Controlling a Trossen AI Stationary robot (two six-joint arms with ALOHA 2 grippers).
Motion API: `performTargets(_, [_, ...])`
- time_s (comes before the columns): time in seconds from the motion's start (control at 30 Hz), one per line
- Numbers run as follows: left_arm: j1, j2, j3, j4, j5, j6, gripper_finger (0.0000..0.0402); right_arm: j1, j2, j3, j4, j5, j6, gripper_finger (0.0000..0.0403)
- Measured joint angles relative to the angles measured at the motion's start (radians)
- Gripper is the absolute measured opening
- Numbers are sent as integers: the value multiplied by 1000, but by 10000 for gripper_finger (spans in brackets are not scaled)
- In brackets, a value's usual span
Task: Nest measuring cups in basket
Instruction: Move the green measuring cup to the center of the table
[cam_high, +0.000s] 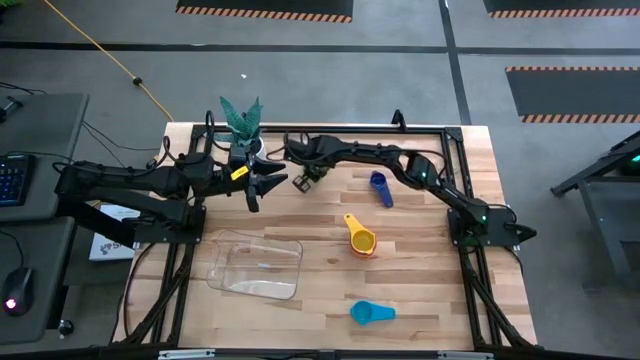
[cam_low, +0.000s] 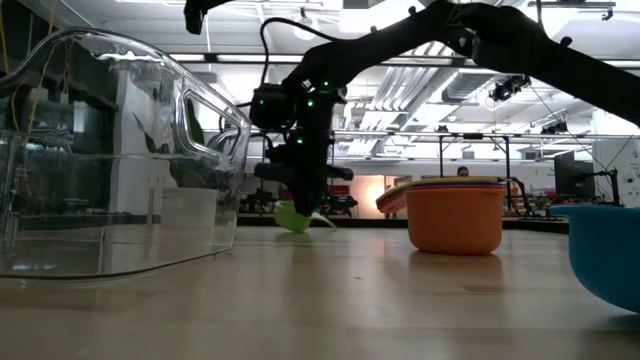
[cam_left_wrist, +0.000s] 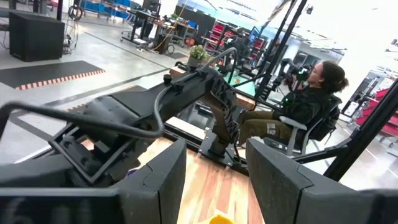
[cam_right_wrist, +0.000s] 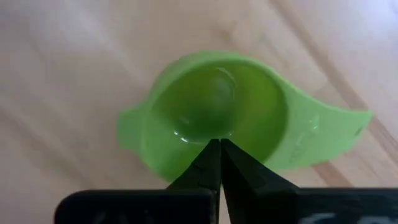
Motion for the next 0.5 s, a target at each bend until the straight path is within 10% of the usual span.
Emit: performTargets(0.5, [-2, 0, 0, -3, 0, -36, 156, 165, -31, 0, -275, -130, -272, 0])
